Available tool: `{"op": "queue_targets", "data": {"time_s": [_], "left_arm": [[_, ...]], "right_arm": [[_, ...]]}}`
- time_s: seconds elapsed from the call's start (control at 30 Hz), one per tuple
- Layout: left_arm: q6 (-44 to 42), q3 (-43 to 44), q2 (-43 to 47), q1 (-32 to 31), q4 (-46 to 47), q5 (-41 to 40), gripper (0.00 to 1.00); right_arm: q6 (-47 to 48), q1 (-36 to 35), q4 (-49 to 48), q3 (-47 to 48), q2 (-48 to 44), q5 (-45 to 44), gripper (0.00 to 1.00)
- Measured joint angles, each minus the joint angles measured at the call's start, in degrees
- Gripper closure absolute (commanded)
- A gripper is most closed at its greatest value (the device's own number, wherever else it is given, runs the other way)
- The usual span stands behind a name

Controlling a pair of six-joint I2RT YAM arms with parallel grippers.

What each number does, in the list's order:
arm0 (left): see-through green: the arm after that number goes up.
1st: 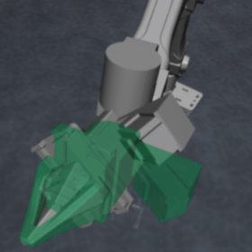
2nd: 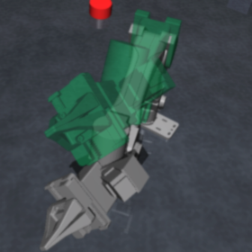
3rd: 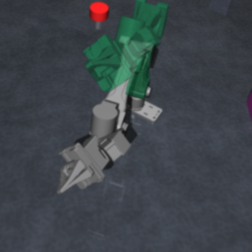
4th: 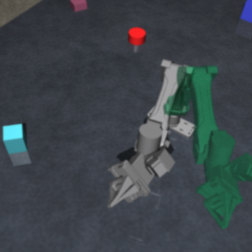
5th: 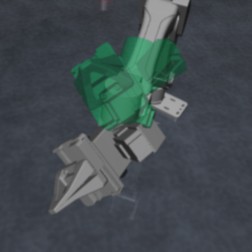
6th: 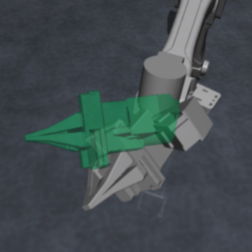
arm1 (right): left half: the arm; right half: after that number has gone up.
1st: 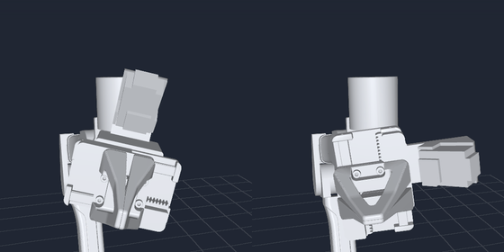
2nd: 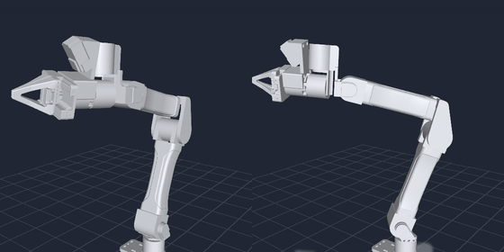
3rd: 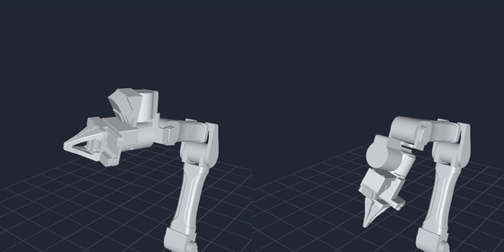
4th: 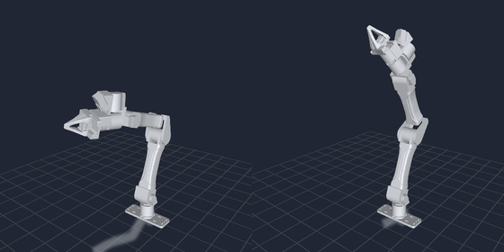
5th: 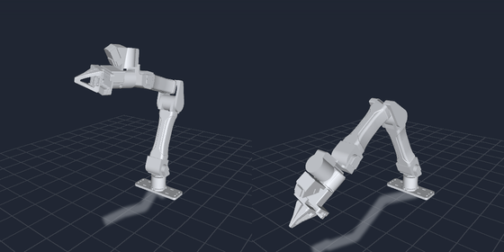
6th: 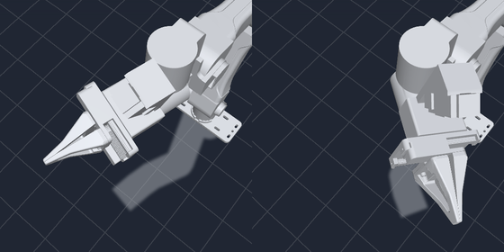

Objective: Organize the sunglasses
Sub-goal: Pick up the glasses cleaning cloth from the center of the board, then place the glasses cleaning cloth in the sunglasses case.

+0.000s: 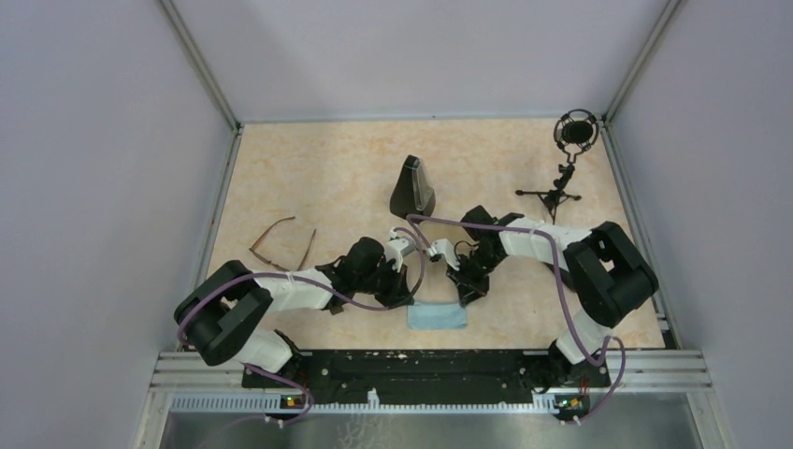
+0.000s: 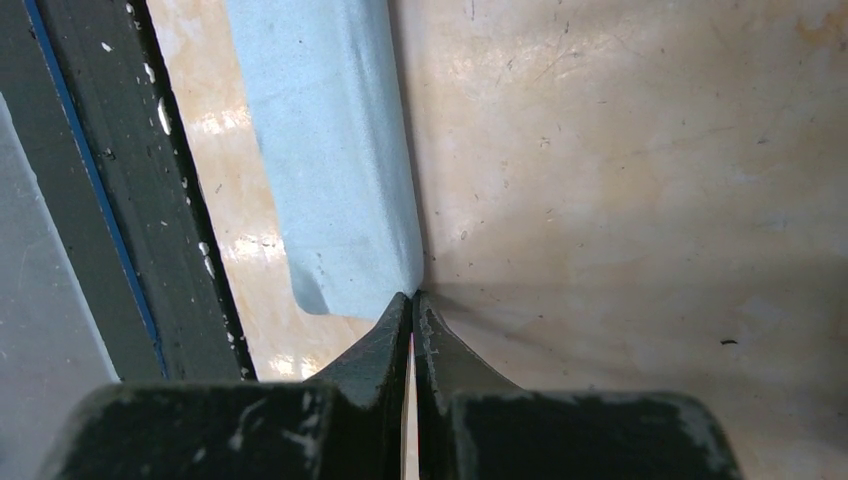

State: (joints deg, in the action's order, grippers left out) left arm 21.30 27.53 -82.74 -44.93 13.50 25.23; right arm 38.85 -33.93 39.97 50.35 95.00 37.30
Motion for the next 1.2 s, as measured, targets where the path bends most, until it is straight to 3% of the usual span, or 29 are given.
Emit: {"op": "queue_targets", "data": {"time_s": [0.8,1.2], "left_arm": [[-1.0,9.0,0.1,0.0,3.2,-11.1,1.0],[-2.0,16.6,-5.5,1.0,2.8,-17.0,1.0]], "right_arm": [[0.0,11.3,1.5,3.9,-7.8,1.1,1.0],[-1.7,14.7,0.0,8.3,-7.7,3.0,1.0]]}}
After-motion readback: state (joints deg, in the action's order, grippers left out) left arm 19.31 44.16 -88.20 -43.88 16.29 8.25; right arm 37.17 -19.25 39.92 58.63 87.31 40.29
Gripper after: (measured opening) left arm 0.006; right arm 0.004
